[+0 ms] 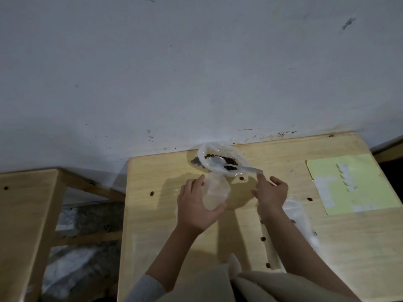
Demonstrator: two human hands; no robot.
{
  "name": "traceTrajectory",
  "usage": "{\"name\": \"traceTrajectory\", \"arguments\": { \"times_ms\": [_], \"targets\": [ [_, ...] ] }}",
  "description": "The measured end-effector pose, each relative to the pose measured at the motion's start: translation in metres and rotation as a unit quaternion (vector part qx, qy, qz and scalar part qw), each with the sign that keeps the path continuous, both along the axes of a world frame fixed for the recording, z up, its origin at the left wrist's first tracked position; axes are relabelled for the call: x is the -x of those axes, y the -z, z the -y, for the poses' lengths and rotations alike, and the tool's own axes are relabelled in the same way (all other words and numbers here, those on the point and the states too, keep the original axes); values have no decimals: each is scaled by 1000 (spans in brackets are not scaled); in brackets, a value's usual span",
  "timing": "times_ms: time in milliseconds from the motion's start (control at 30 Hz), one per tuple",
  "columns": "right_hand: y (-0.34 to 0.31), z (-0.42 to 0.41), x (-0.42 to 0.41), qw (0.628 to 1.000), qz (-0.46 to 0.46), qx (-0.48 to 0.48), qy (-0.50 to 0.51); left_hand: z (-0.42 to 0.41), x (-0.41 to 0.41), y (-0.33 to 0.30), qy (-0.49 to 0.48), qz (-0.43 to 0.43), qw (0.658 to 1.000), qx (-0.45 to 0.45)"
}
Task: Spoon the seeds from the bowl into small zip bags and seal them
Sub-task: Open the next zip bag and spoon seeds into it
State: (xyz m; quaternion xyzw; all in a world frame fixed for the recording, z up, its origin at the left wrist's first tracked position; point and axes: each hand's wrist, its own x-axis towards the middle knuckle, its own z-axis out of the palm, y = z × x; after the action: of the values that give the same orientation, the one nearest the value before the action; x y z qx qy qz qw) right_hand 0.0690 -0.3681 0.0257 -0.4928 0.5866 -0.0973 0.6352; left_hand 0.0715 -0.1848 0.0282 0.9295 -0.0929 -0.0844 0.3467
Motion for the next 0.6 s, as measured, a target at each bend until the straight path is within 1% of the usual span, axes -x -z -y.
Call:
{"name": "traceTrajectory", "arguments": {
  "times_ms": [33,100,233,333,400,467,533,600],
  "targets": [
    [4,3,-3,999,8,-36,8,0,-3,1,-5,-20,1000,10],
    [9,5,-10,995,37,-90,-15,2,-10,2,-13,-56,998,38],
    [10,0,-27,993,92,-55,-49,8,-27,3,-6,-111,988,105],
    [2,-3,-40,979,125,-29,-158,14,-40,3,14,-143,981,134],
    [0,-5,-46,964,125,5,-236,17,-48,5,21,-161,977,135],
    [1,-7,-50,950,119,61,-283,19,-54,5,12,-188,973,133],
    [3,-6,-49,935,119,138,-304,20,-56,4,8,-202,971,125],
    [0,-3,-42,911,131,237,-311,19,-55,3,14,-196,974,117]
  ]
}}
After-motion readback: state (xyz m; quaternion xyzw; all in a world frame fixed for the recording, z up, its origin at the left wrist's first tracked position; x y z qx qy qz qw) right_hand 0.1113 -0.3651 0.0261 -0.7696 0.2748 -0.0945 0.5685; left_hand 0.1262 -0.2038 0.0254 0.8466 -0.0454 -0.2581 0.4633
